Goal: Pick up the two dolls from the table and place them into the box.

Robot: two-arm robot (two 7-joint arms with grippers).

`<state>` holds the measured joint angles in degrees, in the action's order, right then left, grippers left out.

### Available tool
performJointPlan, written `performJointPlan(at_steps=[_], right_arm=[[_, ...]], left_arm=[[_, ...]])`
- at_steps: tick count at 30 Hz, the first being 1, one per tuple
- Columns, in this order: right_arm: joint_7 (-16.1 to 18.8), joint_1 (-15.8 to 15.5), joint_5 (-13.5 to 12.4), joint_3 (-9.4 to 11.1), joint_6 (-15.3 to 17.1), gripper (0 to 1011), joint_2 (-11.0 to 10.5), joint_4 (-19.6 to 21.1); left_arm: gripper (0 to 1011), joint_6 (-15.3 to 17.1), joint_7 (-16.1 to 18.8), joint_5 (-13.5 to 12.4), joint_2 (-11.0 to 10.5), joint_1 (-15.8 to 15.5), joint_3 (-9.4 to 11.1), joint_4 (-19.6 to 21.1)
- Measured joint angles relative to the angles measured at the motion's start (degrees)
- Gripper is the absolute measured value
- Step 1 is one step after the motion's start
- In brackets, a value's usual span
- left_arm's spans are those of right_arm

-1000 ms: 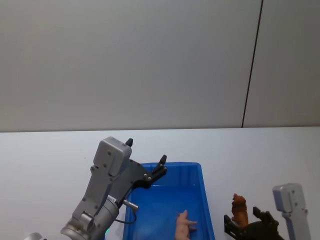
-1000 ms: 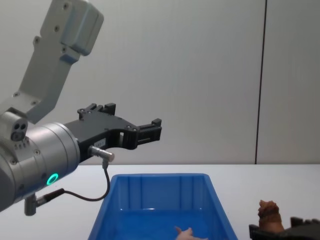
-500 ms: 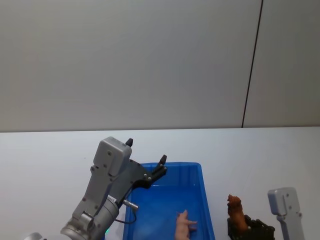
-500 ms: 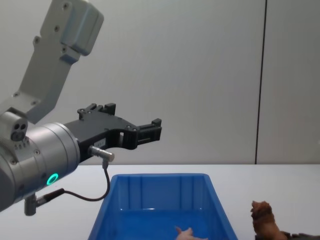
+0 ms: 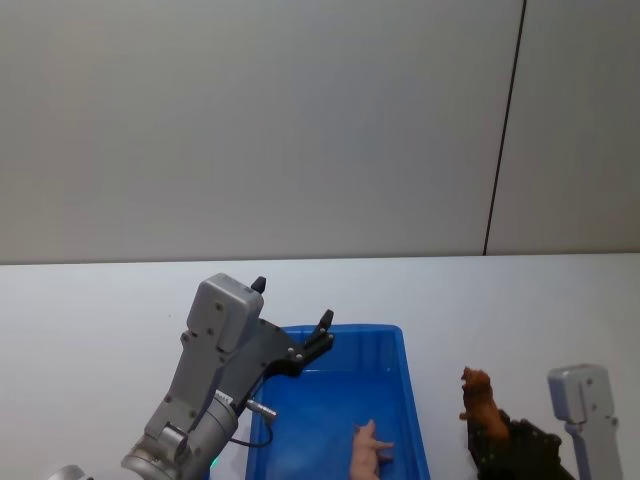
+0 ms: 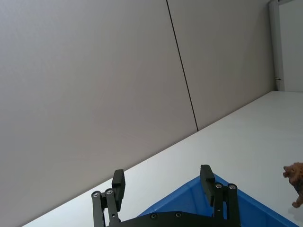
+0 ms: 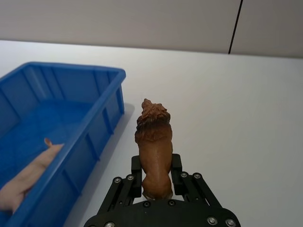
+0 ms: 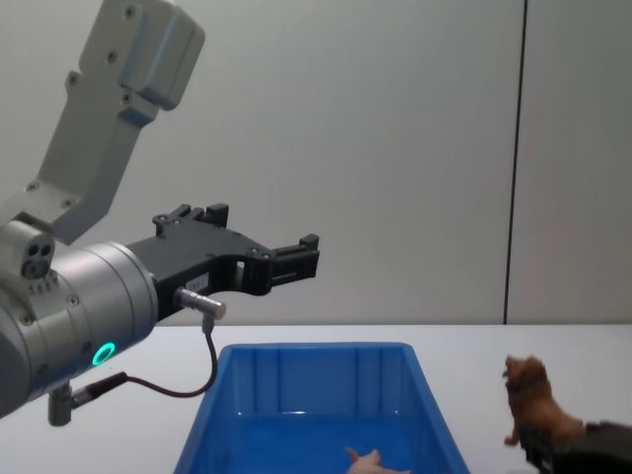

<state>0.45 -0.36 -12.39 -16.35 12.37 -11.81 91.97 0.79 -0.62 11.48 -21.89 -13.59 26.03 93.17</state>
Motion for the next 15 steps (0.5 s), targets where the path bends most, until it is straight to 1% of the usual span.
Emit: performJointPlan(at_steps=[6, 12, 15], right_arm=[[1.0, 0.1, 1.3, 0.1, -2.0, 345, -0.3, 1.1], [4.1, 1.0, 2.2, 0.1, -3.9, 345, -0.3, 1.7], [6.4, 2.0, 2.6, 0.0, -4.8, 345, 0.1, 1.7]], left_arm=[[1002, 0.0, 0.0, 0.0, 0.0, 0.0, 0.0, 0.0], [1002, 0.0, 0.0, 0.0, 0.0, 0.0, 0.0, 0.0], [1002, 0.0, 0.0, 0.0, 0.0, 0.0, 0.0, 0.0]])
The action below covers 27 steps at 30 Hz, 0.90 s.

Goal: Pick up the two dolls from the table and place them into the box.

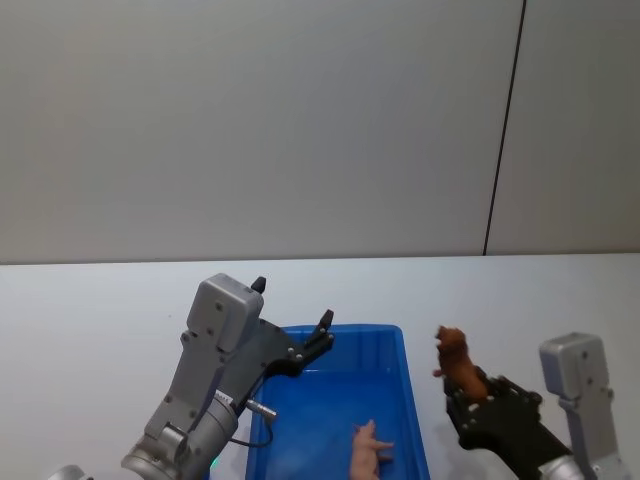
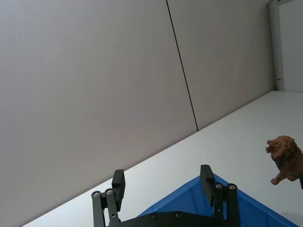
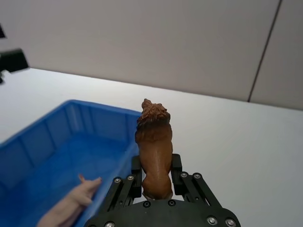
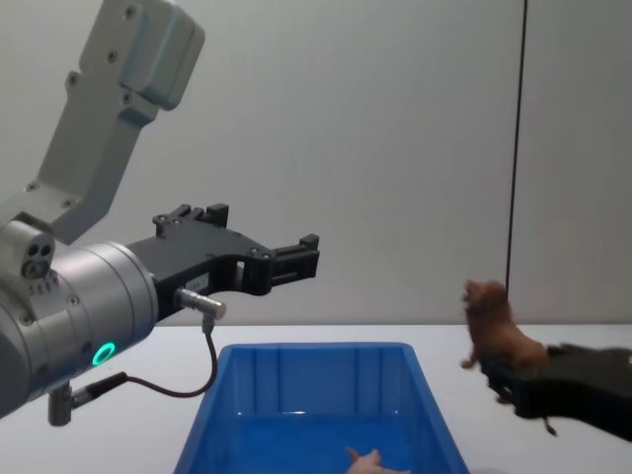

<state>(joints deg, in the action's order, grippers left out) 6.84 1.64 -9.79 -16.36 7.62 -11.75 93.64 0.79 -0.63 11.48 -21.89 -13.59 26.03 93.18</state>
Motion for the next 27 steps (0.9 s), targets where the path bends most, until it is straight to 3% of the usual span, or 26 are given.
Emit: performJointPlan(at_steps=[8, 20, 27], right_arm=[[4.9, 2.4, 0.6, -0.6, -0.9, 345, 1.2, -1.7], [11.2, 7.7, 1.5, -2.1, -0.6, 347, 4.5, -7.8], [12.3, 9.2, 1.9, -2.5, -0.2, 563, 5.5, -9.8]], left_arm=[[1002, 0.0, 0.0, 0.0, 0.0, 0.0, 0.0, 0.0], [1002, 0.0, 0.0, 0.0, 0.0, 0.0, 0.0, 0.0], [1001, 0.0, 0.0, 0.0, 0.0, 0.0, 0.0, 0.0]])
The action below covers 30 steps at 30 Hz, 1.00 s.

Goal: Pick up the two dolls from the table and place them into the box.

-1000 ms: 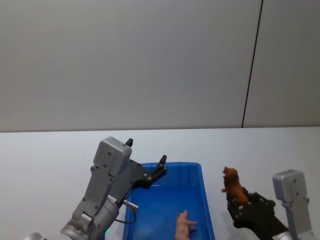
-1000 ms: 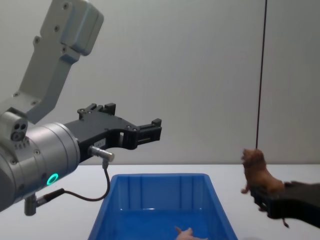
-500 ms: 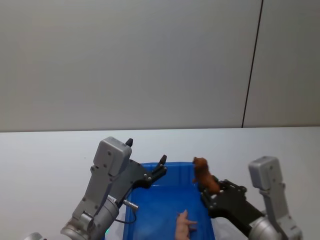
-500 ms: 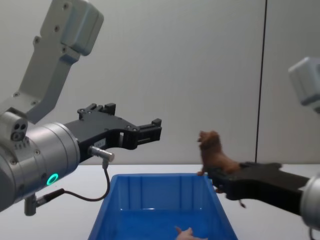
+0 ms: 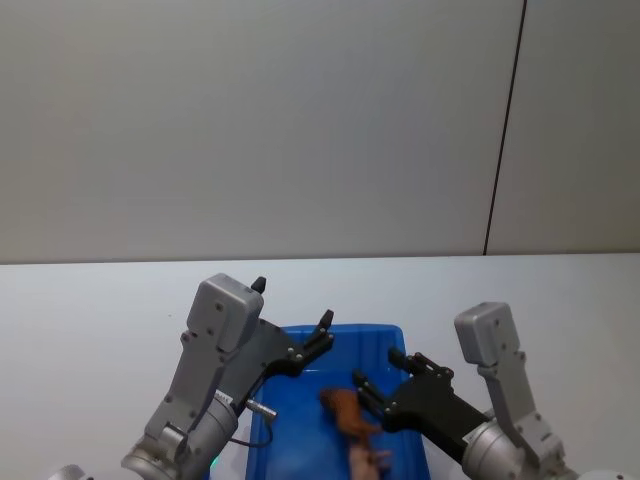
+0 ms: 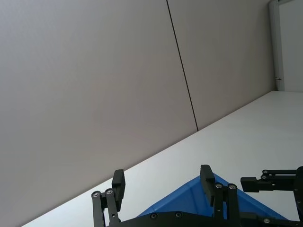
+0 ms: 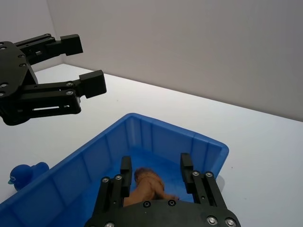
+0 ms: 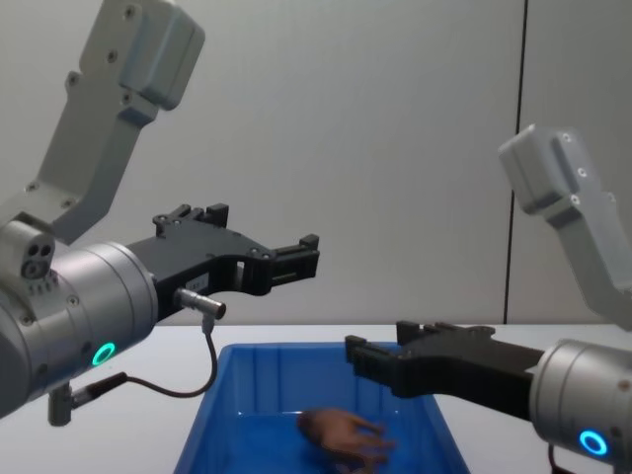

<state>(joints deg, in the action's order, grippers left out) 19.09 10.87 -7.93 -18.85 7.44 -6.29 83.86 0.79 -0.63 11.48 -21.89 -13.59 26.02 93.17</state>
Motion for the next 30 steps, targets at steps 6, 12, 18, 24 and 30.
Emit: performJointPlan(at_steps=[6, 12, 18, 24, 30], right_arm=[[0.1, 0.6, 0.1, -0.2, 0.2, 741, 0.4, -0.7], [-1.3, 0.3, 0.1, -0.3, -0.1, 900, 0.4, -0.1], [-4.0, -1.0, 0.0, 0.0, -0.7, 1001, -0.3, 2.0], [-7.8, -3.0, -0.6, 0.6, -1.2, 1001, -1.4, 4.5], [-11.8, -5.5, -1.7, 1.5, -1.6, 1001, -2.8, 7.1]], left_arm=[[1002, 0.0, 0.0, 0.0, 0.0, 0.0, 0.0, 0.0], [1001, 0.0, 0.0, 0.0, 0.0, 0.0, 0.0, 0.0], [1001, 0.0, 0.0, 0.0, 0.0, 0.0, 0.0, 0.0], [1002, 0.0, 0.0, 0.0, 0.0, 0.0, 0.0, 0.0], [1001, 0.0, 0.0, 0.0, 0.0, 0.0, 0.0, 0.0]])
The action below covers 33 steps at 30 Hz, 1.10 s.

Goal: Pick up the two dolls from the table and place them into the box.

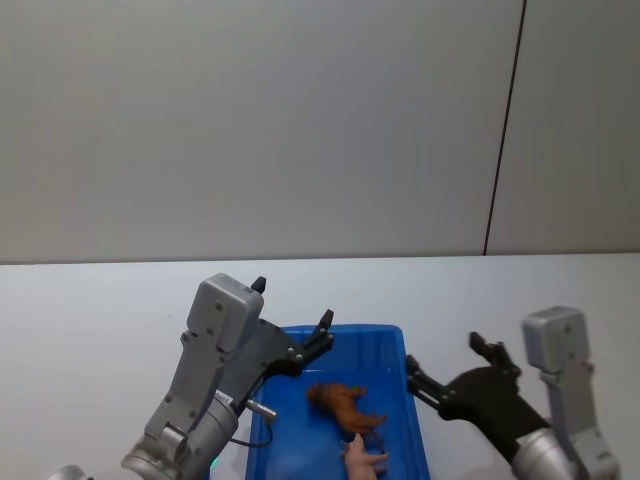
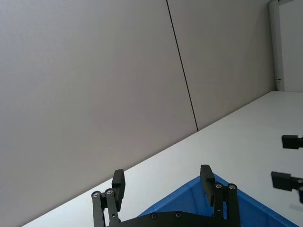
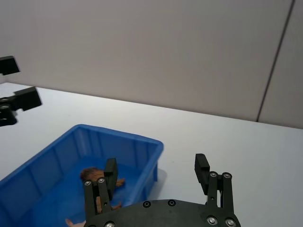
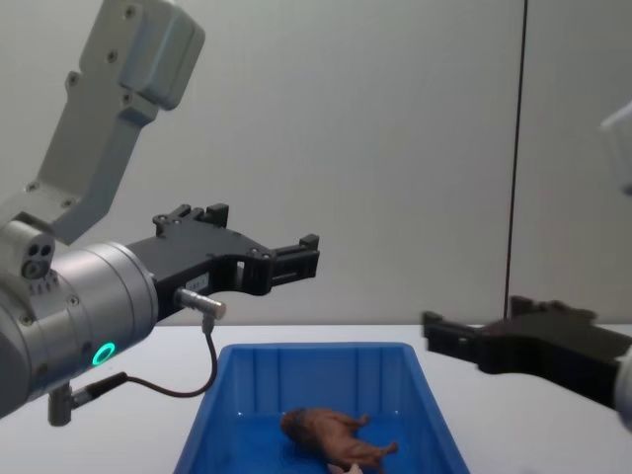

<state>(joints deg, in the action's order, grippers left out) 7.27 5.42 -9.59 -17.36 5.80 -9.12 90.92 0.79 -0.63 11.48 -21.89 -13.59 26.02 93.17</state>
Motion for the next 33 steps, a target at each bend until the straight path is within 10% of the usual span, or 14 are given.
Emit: performJointPlan(at_steps=[33], right_arm=[[-8.2, -5.6, -3.3, 2.2, -0.8, 1001, -3.3, 5.0]], left_arm=[[1001, 2.6, 0.9, 1.2, -0.9, 0.8, -0.8, 1.4]])
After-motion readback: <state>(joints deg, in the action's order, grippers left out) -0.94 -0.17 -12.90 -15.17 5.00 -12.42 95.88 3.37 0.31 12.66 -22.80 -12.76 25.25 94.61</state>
